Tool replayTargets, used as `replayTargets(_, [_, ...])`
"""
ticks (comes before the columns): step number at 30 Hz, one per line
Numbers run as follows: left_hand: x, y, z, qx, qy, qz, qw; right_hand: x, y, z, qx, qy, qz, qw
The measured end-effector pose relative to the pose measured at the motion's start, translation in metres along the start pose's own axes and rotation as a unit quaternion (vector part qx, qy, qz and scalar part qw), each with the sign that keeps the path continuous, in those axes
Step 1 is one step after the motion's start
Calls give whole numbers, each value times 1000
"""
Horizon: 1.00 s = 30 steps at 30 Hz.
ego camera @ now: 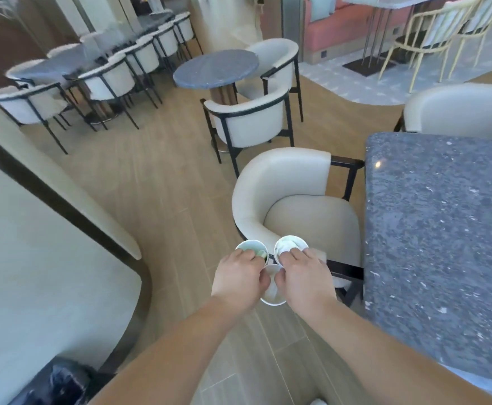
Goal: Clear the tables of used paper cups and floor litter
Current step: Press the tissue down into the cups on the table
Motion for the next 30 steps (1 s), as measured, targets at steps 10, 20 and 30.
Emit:
replayTargets(10, [-8, 174, -127, -139, -11, -4, 990, 98, 180, 0, -82, 97, 46, 991])
replayTargets(20, [-13, 334, -294, -299, -1, -2, 954, 212, 374, -41, -167, 216, 65, 960])
replayTargets(30, [-24, 419, -416, -448, -3, 16, 894, 267, 512, -73, -301, 261, 70, 915])
Point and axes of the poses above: each hand's wrist, its own z-axis towards the middle knuckle, its own x-axis out of the palm, y = z × x, the point moved 4 cm from there along z, towards the middle knuckle, and after that the axes turned 12 degrees about z, right-handed, at the moved point
